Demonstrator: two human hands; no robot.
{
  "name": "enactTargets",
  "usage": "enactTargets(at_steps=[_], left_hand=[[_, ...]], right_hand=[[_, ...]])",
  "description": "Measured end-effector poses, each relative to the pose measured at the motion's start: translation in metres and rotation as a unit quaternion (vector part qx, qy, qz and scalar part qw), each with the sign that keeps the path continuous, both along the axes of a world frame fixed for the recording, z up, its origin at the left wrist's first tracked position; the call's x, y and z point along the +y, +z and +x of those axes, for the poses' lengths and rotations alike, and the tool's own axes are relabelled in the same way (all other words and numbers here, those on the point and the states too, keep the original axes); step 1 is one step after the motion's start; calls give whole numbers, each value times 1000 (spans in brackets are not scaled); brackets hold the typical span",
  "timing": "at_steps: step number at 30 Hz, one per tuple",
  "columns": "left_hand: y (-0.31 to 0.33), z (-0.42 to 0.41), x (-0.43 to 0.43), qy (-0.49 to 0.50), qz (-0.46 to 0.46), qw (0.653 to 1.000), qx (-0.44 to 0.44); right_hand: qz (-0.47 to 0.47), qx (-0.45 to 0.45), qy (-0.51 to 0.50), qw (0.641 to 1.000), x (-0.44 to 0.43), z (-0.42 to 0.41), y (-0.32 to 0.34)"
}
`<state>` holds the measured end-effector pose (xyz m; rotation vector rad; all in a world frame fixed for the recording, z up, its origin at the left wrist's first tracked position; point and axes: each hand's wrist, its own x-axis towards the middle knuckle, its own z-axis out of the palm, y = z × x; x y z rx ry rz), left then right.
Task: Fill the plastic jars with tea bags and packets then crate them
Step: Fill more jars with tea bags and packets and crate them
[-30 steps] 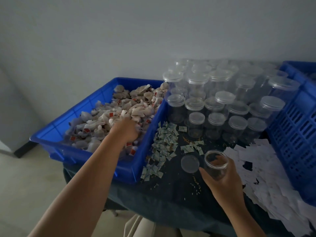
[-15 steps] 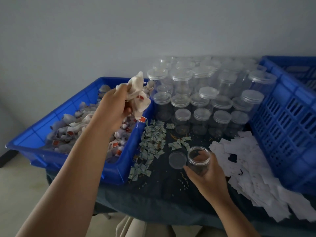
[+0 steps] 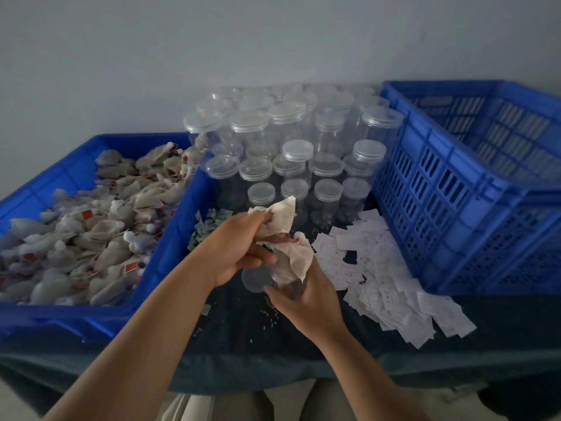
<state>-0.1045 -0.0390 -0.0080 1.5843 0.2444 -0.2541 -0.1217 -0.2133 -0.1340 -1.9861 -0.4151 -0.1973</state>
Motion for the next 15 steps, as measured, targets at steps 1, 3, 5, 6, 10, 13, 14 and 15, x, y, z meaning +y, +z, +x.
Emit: enactTargets(at_steps=[1,3,5,6,10,13,14,15], left_hand=[[1,0,3,-6,59,998,-7],[4,-1,9,-6,124,992,-29],[8,-3,13,6,136,989,-54],[10,-5,14,18,138,988,-68],[19,-18,15,-22,237,956,-174],[13,-27,8,-175,379,889,-190],[9,-27,6,-202,435,858,-181],[5,-26,5,-213,490,828,-171]], right_hand=[[3,7,-2,1000,0,0,0],[-1,13,-1,1000,-1,1,-1],[-5,25,0,1000,-1,1,-1],[-7,31,-2,1000,-1,2,-1],[-27,28,-21,999,0,3,-2],[-52,19,-4,998,1,3,-3],[-55,12,1,998,1,4,-2],[-54,1,-1,999,2,3,-2]])
